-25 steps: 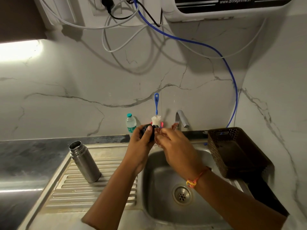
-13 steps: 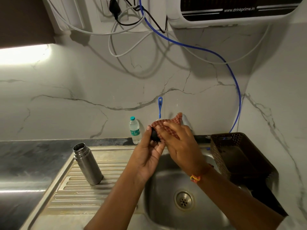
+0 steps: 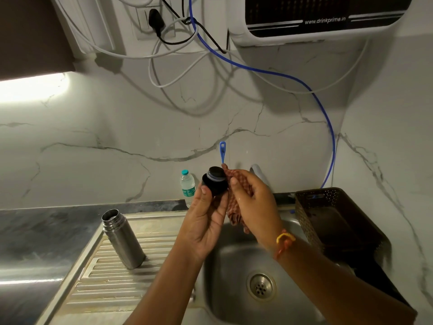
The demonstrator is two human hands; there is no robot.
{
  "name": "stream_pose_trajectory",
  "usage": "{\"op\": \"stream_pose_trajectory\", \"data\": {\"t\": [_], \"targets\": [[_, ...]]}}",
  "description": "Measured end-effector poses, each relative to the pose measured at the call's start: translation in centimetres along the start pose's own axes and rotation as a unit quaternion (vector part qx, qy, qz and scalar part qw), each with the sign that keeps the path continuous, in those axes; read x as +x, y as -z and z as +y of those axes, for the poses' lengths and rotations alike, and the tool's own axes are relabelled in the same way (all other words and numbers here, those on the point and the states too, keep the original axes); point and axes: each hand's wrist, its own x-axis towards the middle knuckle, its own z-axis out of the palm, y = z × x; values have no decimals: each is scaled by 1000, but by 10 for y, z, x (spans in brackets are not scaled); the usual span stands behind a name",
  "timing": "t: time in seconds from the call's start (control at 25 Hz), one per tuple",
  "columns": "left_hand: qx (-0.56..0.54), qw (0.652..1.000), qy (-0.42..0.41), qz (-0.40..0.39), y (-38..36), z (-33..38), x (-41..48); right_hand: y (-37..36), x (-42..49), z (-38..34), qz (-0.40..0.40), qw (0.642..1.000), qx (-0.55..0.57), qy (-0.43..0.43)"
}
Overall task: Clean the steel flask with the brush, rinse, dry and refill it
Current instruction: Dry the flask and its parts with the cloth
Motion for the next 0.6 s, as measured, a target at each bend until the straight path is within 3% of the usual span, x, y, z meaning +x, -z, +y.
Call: {"op": "stream_pose_trajectory", "data": {"t": [0.12, 0.2, 0.36, 0.48, 0.6], "targets": [[90, 995, 13, -34, 6, 2, -5, 16, 16, 1, -92, 972, 143, -161], [169, 985, 23, -37, 11, 7, -9, 32, 29, 7, -155, 957, 134, -206], [354, 934, 42, -35, 10, 20, -12, 51, 46, -1, -216, 963, -71, -143], [506, 860, 39, -45, 8, 19, -11, 55, 52, -11, -299, 928, -211, -66], [533, 845, 39, -30, 13, 18, -9, 54, 55, -8, -338, 893, -296, -16]]}}
